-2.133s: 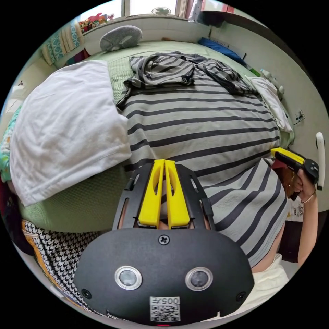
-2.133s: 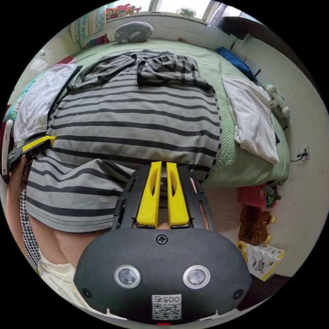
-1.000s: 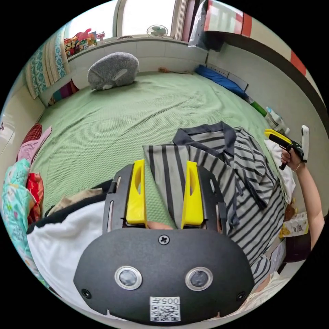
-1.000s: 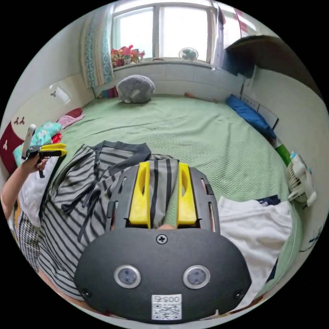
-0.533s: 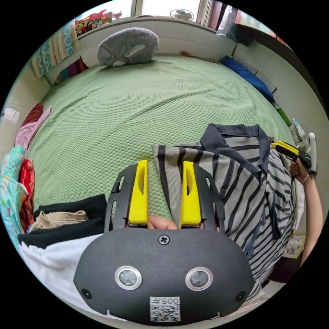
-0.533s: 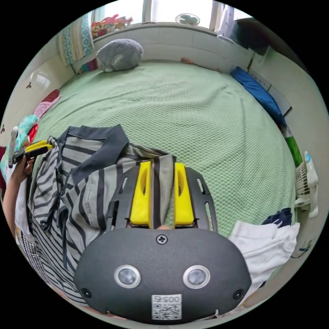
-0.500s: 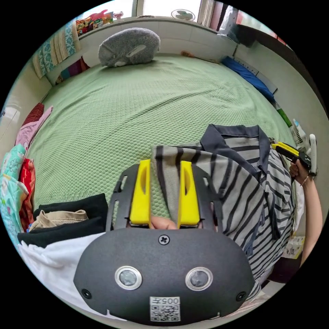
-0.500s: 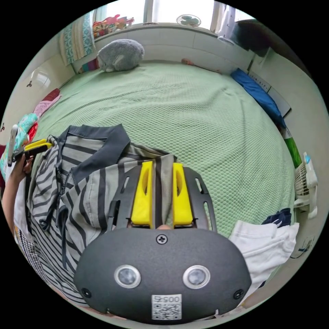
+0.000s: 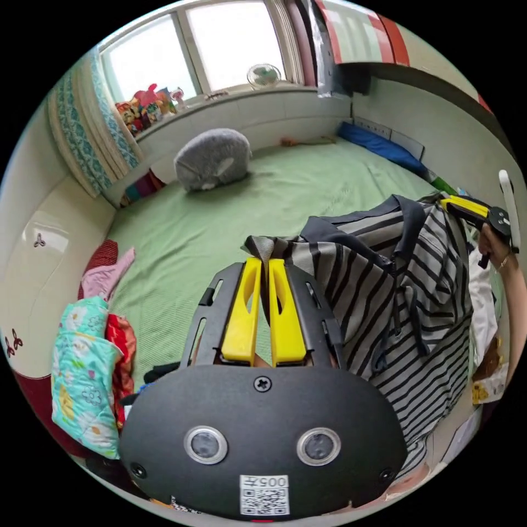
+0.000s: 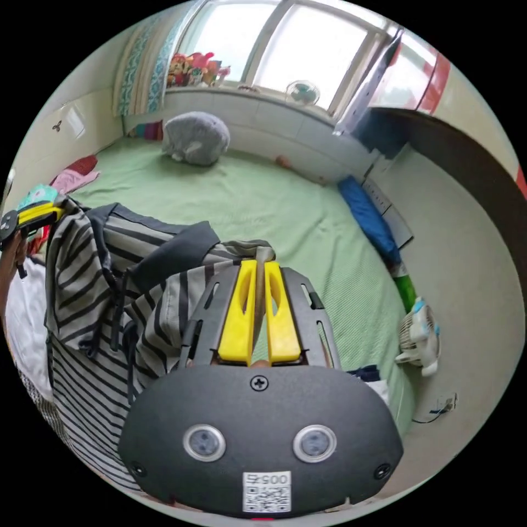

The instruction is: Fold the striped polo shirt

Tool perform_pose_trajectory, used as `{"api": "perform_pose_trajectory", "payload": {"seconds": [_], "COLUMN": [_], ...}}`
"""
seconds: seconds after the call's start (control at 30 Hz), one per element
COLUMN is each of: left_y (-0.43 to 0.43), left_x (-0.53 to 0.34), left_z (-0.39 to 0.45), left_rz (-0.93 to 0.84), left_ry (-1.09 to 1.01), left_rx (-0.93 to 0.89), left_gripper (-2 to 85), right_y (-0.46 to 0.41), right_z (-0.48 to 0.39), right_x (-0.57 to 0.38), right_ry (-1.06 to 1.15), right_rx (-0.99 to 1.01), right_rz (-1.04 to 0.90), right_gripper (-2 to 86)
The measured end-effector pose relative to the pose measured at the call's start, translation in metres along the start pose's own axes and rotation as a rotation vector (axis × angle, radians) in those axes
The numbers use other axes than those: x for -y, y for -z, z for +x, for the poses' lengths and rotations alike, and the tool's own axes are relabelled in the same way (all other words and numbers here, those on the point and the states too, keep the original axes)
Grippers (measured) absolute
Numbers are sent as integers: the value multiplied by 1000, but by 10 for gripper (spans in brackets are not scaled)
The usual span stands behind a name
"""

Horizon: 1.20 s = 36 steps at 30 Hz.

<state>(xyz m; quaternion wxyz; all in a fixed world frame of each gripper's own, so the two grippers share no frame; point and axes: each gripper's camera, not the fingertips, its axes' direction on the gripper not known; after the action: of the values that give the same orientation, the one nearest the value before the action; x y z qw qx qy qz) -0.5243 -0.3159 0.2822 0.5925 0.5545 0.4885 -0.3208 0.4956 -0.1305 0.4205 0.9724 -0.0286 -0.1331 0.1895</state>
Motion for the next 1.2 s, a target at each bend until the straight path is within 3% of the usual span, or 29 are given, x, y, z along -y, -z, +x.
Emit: {"api": "perform_pose_trajectory", "payload": {"seconds": [0.17,0.37,0.7,0.93,1.2], "left_y": [48,29,52,55,127], "left_x": [29,-19,-172,-313,-390], "left_z": [-4,8,39,59,60], "left_rz": [155,97,-58,-353,-273], "left_ry": [58,54,-75,-58,-100], "left_rx": [29,-27,-135,-272,-277], "left_gripper": [37,40,43,67,101], "right_y": [54,41,81,91,145], "right_z": [21,6,-23,-32,13], "right_x": [43,14,-143,-299,-368], "right_ry": [-149,-55,117,56,-58], "right_rx": [-75,-36,38,203,237], "right_rz": [160,54,-52,-277,-290], "right_gripper": [-10,-10,-9,25,83]}}
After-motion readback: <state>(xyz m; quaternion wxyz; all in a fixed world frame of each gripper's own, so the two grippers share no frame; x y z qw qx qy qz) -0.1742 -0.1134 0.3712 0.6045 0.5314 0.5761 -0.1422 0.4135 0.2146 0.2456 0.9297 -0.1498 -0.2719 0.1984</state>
